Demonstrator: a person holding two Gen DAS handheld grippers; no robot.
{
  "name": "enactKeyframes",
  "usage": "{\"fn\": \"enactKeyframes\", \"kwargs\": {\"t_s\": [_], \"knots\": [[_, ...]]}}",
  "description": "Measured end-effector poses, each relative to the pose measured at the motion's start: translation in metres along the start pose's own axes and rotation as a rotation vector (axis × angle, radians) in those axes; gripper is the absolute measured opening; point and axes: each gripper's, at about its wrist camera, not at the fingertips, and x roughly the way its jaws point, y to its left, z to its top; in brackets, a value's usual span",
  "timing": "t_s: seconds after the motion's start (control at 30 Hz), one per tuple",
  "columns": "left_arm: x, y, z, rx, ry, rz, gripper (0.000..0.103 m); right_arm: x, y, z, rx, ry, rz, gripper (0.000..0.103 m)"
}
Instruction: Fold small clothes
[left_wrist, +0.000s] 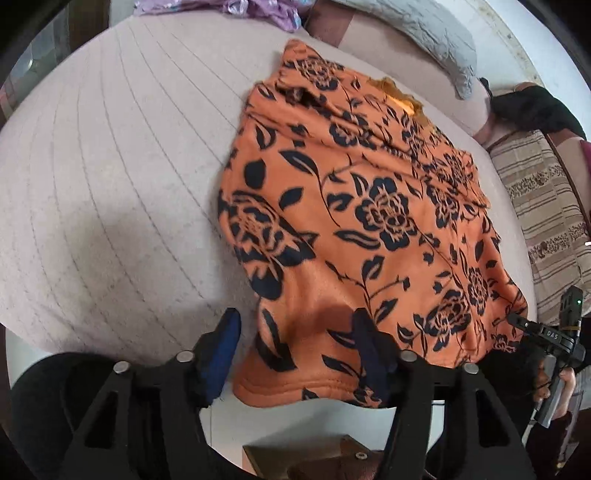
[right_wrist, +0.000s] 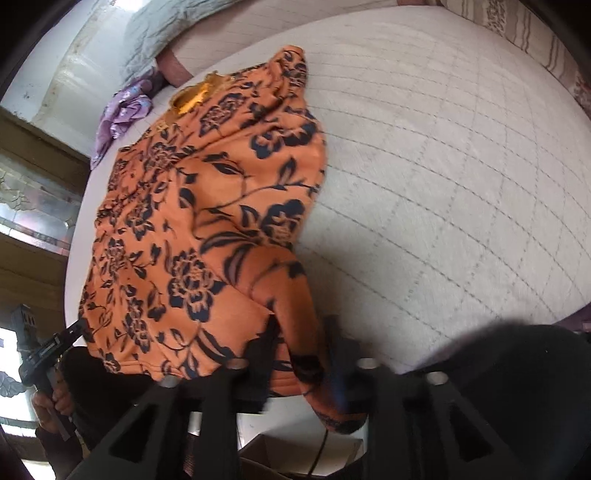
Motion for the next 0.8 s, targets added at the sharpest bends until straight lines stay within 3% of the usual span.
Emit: {"fn": "enactKeyframes", "kwargs": {"t_s": [0.03,0.17,0.3,0.33,0.37,0.4,0.47,0.57,0.67,0.8], "knots": [[0.001,-0.001,-0.001,0.004,0.008,-0.008,0.064,0.0,-0.002,-0.002,0.01,-0.005,0.01,0.076],[0.008,-0.008,-0.005,0.027,0.029,-0.01,0.063,0.002,-0.004,-0.002,0.024,-0.003,0.025,0.077],[0.011,-0.012,-0.009,0.044,0.036,-0.004,0.03,0.014,0.008,-0.005,-0.014,0.03,0.034,0.075],[0.01,-0.013,-0.009,0.051,0.031,-0.007,0.02,0.017,0.012,-0.006,-0.032,0.035,0.032,0.071],[0.009,-0.012,-0.01,0.057,0.026,-0.011,0.016,0.02,0.018,-0.007,-0.057,0.042,0.021,0.055],[0.008,-0.012,-0.01,0.057,0.021,-0.012,0.012,0.022,0.021,-0.008,-0.079,0.05,0.003,0.046],[0.005,-0.01,-0.009,0.05,0.009,-0.022,0.008,0.024,0.027,-0.009,-0.12,0.04,-0.049,0.033],[-0.003,-0.009,-0.007,0.051,-0.018,-0.038,0.007,0.021,0.032,-0.009,-0.147,0.041,-0.044,0.012],[-0.017,-0.006,-0.003,0.044,-0.048,-0.081,0.007,0.014,0.038,-0.01,-0.155,0.036,0.0,0.01],[-0.038,-0.006,0.013,0.02,-0.096,-0.144,0.006,-0.004,0.045,-0.003,-0.142,0.01,0.127,0.009]]}}
